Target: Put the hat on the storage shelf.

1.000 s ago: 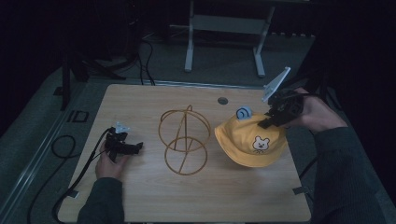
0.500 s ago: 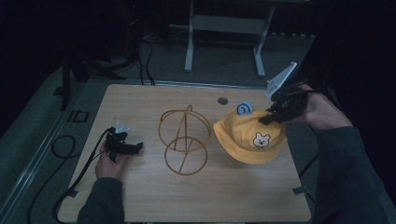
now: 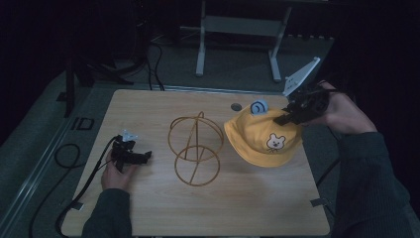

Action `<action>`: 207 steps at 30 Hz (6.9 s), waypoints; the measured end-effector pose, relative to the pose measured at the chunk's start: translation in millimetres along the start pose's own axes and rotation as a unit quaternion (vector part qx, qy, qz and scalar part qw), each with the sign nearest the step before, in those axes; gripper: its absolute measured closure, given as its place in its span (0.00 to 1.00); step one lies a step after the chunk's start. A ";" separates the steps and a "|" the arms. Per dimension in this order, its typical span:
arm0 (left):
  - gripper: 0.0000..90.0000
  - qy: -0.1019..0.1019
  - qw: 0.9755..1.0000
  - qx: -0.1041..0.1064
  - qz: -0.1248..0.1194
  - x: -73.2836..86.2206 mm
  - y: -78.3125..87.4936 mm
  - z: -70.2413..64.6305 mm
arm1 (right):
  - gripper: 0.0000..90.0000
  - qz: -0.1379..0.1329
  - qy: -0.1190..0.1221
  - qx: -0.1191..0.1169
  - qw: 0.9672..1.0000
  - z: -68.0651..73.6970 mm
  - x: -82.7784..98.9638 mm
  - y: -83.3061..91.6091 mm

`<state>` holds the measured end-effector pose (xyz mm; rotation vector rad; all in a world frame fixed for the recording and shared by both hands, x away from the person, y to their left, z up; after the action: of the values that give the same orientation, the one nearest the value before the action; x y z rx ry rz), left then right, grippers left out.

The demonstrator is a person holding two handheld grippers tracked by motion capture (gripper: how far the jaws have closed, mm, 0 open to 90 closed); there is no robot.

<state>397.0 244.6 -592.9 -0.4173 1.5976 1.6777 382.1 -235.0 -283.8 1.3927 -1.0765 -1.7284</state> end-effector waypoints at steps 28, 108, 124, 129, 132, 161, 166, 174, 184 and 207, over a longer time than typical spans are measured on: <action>0.07 0.000 1.000 0.000 0.000 0.0 0.0 0.0 | 0.85 -0.056 0.016 0.032 0.998 -8.8 -25.6 5.1; 0.07 0.001 1.000 0.000 0.000 0.0 0.0 -0.1 | 0.86 -0.037 0.099 -0.006 0.994 10.3 -126.5 -25.6; 0.07 0.000 1.000 0.000 0.000 0.0 0.1 0.0 | 0.86 -0.011 0.110 -0.011 0.994 17.6 -146.3 -34.4; 0.07 0.000 1.000 0.000 0.000 0.0 0.1 0.0 | 0.85 -0.008 0.113 -0.015 0.993 18.9 -150.6 -38.1; 0.07 0.000 1.000 0.000 0.000 0.0 0.1 0.0 | 0.85 0.001 0.110 -0.013 0.994 17.9 -151.7 -42.2; 0.07 0.000 1.000 0.001 0.001 0.0 0.1 0.0 | 0.85 0.046 0.119 -0.037 0.991 22.0 -178.2 -82.1; 0.07 0.000 1.000 0.000 0.000 0.0 0.1 0.0 | 0.84 0.052 0.121 -0.042 0.990 22.9 -180.0 -87.6; 0.07 0.000 1.000 0.000 0.000 0.0 0.0 0.0 | 0.84 0.058 0.117 -0.051 0.990 23.3 -182.6 -94.1; 0.07 0.000 1.000 0.000 0.000 0.0 0.1 0.0 | 0.81 0.064 0.115 -0.050 0.990 22.5 -183.8 -101.3; 0.07 0.000 1.000 0.000 0.000 0.0 0.1 0.0 | 0.33 0.038 0.114 -0.037 0.992 22.3 -179.5 -103.5</action>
<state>397.0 244.6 -592.8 -0.4171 1.5989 1.6773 398.7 -27.7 -297.1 1.4440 -0.9196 -1.4984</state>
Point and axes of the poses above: each handheld gripper's, and its own axes: y roughly backward along the jaws, x roughly out of its underside, z roughly to its left, the point moved 3 cm from there along -y, roughly forward along the jaws, and after that the axes turned 13 degrees about -x, right-handed, at the moved point
